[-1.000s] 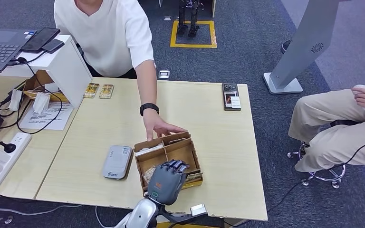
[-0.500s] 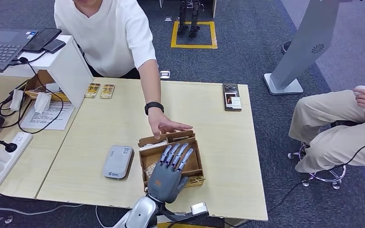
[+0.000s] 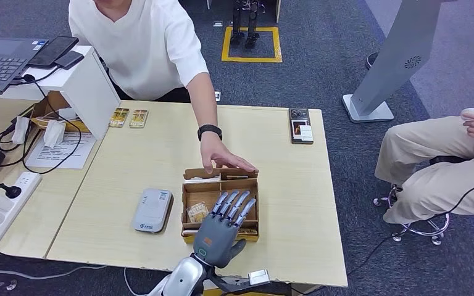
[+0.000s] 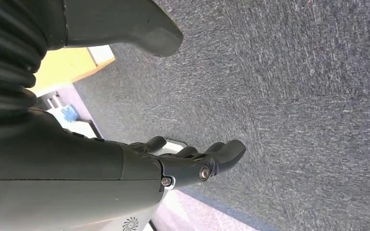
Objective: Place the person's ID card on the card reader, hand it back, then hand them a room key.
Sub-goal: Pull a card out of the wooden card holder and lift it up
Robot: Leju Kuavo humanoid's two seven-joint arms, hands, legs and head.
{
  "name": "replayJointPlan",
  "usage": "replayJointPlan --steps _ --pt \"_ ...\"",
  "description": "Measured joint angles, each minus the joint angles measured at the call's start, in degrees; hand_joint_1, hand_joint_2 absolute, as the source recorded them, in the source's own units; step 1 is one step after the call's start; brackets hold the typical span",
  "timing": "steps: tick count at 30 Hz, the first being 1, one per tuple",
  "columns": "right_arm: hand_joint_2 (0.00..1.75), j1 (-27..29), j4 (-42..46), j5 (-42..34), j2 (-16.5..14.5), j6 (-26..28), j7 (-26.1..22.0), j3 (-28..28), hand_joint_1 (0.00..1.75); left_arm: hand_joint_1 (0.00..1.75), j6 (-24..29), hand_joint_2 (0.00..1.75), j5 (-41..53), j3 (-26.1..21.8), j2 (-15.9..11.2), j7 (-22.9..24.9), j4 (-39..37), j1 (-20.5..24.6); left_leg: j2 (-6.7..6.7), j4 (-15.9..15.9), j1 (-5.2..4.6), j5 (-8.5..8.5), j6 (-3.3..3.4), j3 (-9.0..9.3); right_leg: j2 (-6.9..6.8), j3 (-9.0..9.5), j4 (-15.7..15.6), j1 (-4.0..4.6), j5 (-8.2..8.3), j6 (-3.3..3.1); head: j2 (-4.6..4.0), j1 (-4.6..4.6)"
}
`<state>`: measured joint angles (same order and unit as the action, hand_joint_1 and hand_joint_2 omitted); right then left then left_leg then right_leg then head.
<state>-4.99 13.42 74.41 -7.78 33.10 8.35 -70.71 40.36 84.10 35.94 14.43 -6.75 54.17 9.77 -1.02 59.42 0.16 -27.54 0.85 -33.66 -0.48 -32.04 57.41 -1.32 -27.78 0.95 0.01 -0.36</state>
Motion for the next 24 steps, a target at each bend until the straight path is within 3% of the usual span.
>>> replayJointPlan --steps 9,15,24 --pt "1.75 0.05 0.0 -0.73 -0.02 0.56 0.22 -0.02 0.0 0.0 0.01 1.75 -3.85 -11.09 0.8 -11.89 12.0 -5.05 0.04 -0.01 0.0 0.0 0.0 -0.05 0.04 -0.1 0.0 0.0 -0.03 -0.02 0.01 -0.01" --pt "1.75 0.06 0.0 -0.91 -0.02 0.9 0.36 -0.02 0.0 0.0 0.01 1.75 -5.99 -14.93 0.92 -15.25 16.03 -6.65 0.04 -0.01 0.0 0.0 0.0 -0.06 0.03 -0.09 0.0 0.0 -0.02 -0.02 0.0 0.01" --pt "1.75 0.03 0.0 -0.63 -0.02 0.8 0.5 -0.02 0.0 0.0 -0.03 1.75 -1.43 -15.76 1.05 -15.67 16.79 -7.08 0.04 0.0 0.0 -0.01 0.0 -0.07 0.03 -0.1 0.0 0.0 -0.03 -0.02 0.01 -0.01"
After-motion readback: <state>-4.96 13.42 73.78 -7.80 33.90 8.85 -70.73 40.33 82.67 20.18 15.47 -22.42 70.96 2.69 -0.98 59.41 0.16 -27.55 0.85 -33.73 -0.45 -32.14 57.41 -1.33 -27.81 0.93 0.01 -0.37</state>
